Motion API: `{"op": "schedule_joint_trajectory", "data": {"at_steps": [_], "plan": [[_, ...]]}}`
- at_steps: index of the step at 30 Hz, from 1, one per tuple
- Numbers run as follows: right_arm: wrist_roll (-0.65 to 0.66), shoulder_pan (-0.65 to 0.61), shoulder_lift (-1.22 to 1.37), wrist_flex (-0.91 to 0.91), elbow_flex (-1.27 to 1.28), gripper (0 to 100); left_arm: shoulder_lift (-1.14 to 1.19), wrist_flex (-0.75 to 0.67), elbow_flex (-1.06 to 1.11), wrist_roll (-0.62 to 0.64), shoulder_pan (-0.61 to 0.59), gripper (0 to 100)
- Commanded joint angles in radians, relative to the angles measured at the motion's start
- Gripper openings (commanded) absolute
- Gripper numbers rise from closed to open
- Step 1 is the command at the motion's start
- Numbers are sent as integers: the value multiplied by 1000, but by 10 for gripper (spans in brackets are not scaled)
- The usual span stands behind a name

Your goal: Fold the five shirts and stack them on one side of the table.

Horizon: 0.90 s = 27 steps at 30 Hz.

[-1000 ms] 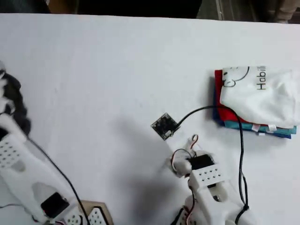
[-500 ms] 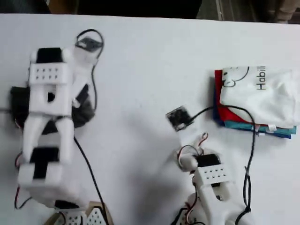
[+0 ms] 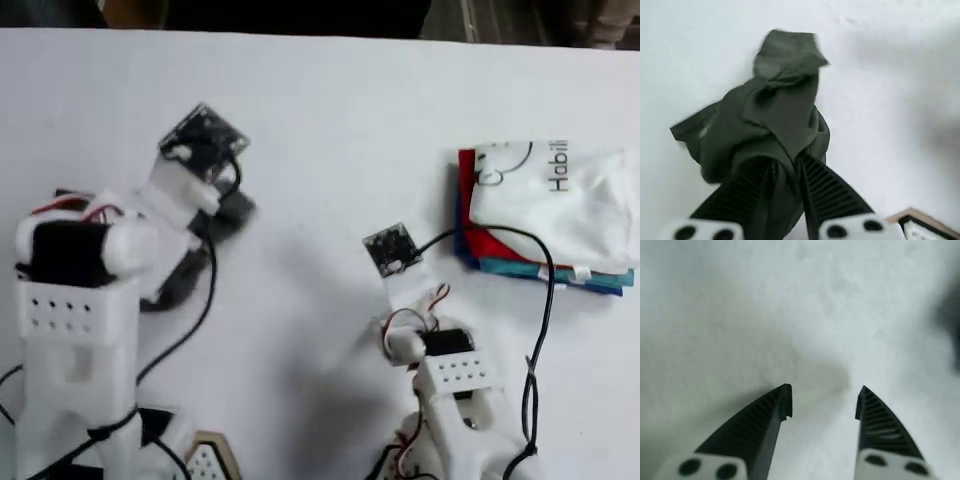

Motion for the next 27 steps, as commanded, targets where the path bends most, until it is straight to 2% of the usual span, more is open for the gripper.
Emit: {"op": "schedule_joint_trajectory", "data": {"at_steps": [1,3,6,9,13,17,23,27], "plan": [[-6,8,-25,-16,-8,212,-38,15,56,-15,-64,40],[-6,8,-25,-16,-8,212,-38,15,81,-58,-132,102],[-6,8,-25,-16,-8,212,-38,2,97,-153,-264,255],[-6,8,-25,-13,-9,212,-38,-77,96,-213,-431,345],[-6,8,-25,-10,-11,212,-37,-186,104,-233,-621,354],[-2,-27,-18,12,-61,212,-37,-278,222,-236,-721,354],[25,-257,24,251,-396,212,-37,-457,486,-232,-815,354],[23,-386,182,340,-635,212,-37,-506,542,-230,-847,354]]}}
